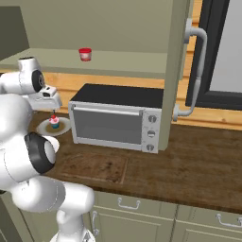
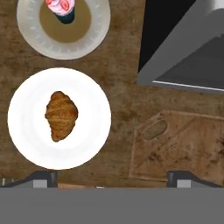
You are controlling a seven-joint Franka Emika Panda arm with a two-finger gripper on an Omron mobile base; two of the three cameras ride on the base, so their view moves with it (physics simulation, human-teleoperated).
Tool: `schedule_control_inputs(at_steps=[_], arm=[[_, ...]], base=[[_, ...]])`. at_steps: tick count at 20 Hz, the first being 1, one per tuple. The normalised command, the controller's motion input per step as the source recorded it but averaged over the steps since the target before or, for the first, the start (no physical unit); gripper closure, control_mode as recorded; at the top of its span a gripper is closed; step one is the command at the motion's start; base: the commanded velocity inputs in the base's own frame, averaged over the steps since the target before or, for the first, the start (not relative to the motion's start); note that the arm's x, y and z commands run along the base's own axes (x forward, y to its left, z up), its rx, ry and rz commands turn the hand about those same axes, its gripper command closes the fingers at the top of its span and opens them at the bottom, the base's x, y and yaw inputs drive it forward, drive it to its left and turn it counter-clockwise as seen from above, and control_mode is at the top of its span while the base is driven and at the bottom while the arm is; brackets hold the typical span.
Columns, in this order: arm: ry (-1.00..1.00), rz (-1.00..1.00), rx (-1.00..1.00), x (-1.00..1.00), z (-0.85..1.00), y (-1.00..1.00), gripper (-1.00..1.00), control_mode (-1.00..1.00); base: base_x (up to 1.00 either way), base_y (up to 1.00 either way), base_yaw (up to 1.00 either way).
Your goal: From the different types of pastries on the counter, select a croissant and place it on the cutting board. Then retrieve a jar of jam from the cabinet and place it alongside the croissant on the cutting board.
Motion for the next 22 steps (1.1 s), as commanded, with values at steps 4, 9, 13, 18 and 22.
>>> schedule_control_inputs(at_steps=[4,9,13,18,22], arm=[[-0.03,-0.01,0.22,0.00,-0.47,0.46,-1.00,-1.00],[0.00,-0.10,0.13,0.00,-0.37,0.61,-1.00,-1.00],[0.00,-0.10,-0.09,0.00,-0.11,0.53,-1.00,-1.00],[0.12,0.00,-0.06,0.03,0.00,0.21,-1.00,-1.00],[0.03,0.00,-0.05,0.00,-0.05,0.07,-1.00,-1.00]], base=[[0.00,0.00,0.00],[0.00,0.00,0.00],[0.00,0.00,0.00],[0.00,0.00,0.00],[0.00,0.00,0.00]])
